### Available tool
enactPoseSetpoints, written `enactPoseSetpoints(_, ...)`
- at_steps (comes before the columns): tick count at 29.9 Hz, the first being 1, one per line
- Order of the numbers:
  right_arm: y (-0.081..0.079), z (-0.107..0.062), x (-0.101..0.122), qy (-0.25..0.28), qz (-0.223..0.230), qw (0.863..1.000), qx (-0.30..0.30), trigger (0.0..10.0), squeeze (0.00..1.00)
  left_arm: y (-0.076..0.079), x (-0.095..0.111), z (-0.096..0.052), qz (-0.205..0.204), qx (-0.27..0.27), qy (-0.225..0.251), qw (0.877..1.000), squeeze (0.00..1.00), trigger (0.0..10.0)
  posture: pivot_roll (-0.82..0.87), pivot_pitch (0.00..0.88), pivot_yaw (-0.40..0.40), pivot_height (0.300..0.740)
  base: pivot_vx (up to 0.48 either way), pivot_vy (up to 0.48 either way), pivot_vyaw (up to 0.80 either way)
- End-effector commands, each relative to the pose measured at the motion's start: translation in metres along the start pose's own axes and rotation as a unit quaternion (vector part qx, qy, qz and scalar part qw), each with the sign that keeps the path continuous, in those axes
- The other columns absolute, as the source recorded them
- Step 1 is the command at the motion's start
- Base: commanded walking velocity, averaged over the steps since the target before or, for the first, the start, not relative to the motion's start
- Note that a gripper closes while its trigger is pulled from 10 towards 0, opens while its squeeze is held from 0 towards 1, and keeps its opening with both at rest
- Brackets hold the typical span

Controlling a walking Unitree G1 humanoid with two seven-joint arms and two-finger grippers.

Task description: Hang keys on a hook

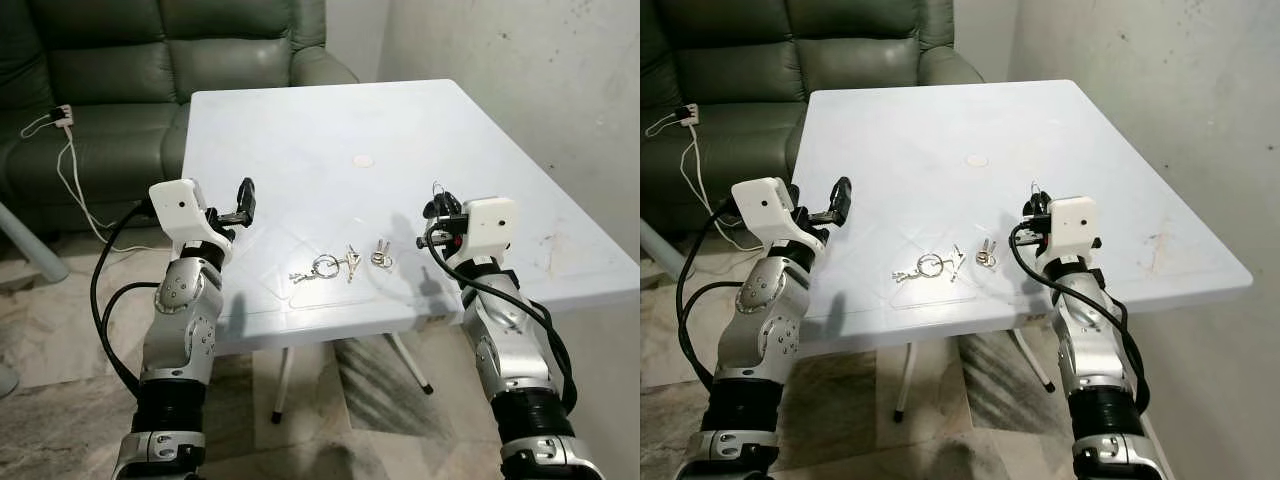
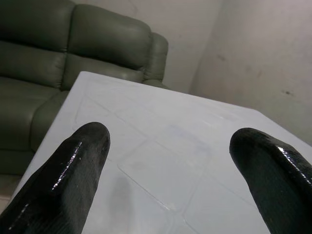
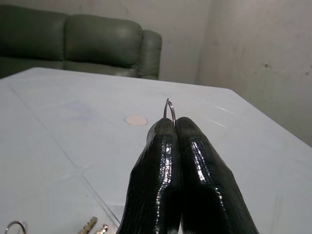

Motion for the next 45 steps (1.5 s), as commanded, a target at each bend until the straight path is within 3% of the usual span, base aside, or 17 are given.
enactPoseSetpoints(1,0.002,0.003,0.011,0.016,-0.011,1.0,0.001,10.0,0.0,-0.001,0.007,0.004,-0.001,0.003,0.012,1.0,0.0,10.0,0.01,0.0,-0.051,0.74,0.0,0.0,-0.75)
enactPoseSetpoints(16,0.003,0.003,0.014,0.012,-0.016,1.0,-0.002,10.0,0.0,-0.006,0.009,0.004,-0.021,0.012,0.013,1.0,0.0,10.0,0.0,0.0,-0.057,0.74,0.0,0.0,-0.75)
enactPoseSetpoints(23,0.001,0.004,0.016,0.012,-0.016,1.0,0.001,10.0,0.0,-0.003,0.012,0.006,-0.017,0.006,0.021,1.0,0.0,10.0,0.0,0.0,-0.058,0.74,0.0,-0.343,-0.75)
enactPoseSetpoints(26,0.0,0.004,0.016,0.013,-0.016,1.0,0.003,10.0,0.0,-0.002,0.012,0.007,-0.042,0.005,0.022,0.999,0.0,10.0,0.0,0.0,-0.058,0.74,0.0,0.0,-0.75)
enactPoseSetpoints(45,0.0,0.0,0.018,0.014,-0.02,1.0,0.008,10.0,0.0,0.004,0.01,0.005,0.022,0.011,0.018,1.0,0.0,10.0,0.0,0.0,-0.059,0.74,0.0,0.0,-0.75)
Point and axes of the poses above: a point about 5 cm out from each wrist's last joint towards the gripper, its own z axis pointing out of the wrist towards the gripper, its own x axis along the axis of the wrist's last joint, y = z × x, the point moved 2 cm from there along z, pointing out of the wrist towards the gripper, and after that the axes turned 4 degrees about -z, right-handed, at the moved point
